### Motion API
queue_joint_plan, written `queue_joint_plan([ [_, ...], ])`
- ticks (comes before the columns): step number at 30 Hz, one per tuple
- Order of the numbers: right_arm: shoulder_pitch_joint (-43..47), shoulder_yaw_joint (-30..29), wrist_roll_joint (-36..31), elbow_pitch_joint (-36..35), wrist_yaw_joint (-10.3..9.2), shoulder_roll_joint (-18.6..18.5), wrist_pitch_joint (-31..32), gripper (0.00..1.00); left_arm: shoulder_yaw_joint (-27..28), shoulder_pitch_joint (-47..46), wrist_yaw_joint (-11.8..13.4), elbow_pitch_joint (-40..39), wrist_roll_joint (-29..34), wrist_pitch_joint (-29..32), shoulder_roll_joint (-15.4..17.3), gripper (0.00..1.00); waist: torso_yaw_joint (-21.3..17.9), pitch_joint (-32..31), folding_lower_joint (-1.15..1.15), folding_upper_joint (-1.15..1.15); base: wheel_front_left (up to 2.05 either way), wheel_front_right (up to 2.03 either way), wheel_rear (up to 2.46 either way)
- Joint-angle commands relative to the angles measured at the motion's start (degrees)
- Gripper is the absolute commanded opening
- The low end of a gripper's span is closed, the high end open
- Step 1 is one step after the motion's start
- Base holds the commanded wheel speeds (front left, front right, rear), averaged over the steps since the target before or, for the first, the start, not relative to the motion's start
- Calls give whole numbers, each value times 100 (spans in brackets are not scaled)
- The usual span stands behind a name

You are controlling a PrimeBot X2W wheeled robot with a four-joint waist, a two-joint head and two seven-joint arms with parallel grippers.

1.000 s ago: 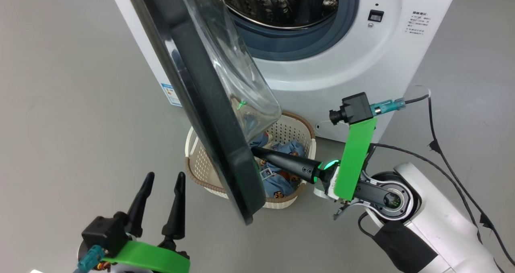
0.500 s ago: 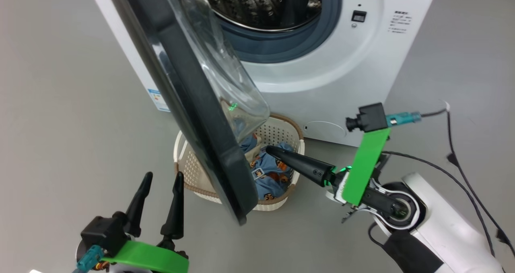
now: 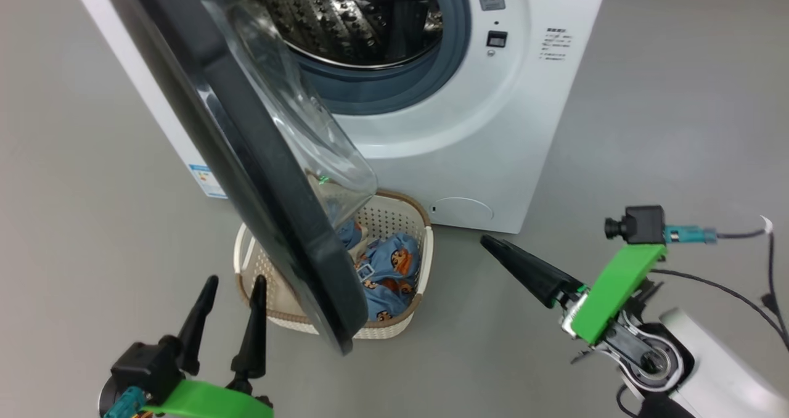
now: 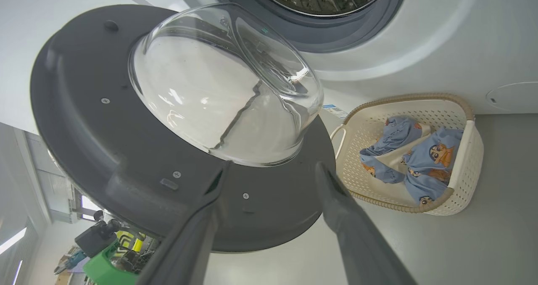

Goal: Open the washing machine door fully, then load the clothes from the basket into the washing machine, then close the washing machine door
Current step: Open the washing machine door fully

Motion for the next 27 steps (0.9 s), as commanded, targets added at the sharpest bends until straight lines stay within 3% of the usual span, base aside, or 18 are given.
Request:
queue_joint_plan([
  [1, 108, 90, -107, -122, 10, -86, -143, 100, 218, -24, -9, -131, 14, -37, 122, 100, -101, -57, 0, 0, 0, 0, 0],
  [16, 550, 856, -817, 506, 10, -912, -2259, 100, 405, 295, -9, -161, -24, -37, 204, 100, -461, -248, 0, 0, 0, 0, 0],
  [21, 574, 1032, -1109, 795, 10, -1060, -2595, 100, 433, 344, -9, -154, -33, -37, 199, 100, -507, -300, 0, 0, 0, 0, 0],
  [24, 625, 962, -1356, 1004, 10, -1102, -2672, 100, 469, 380, -9, -153, -41, -37, 192, 100, -538, -321, 0, 0, 0, 0, 0],
  [27, 712, 444, -1937, 1176, 10, -1067, -2680, 100, 521, 411, -9, -164, -40, -37, 182, 100, -573, -327, 0, 0, 0, 0, 0],
])
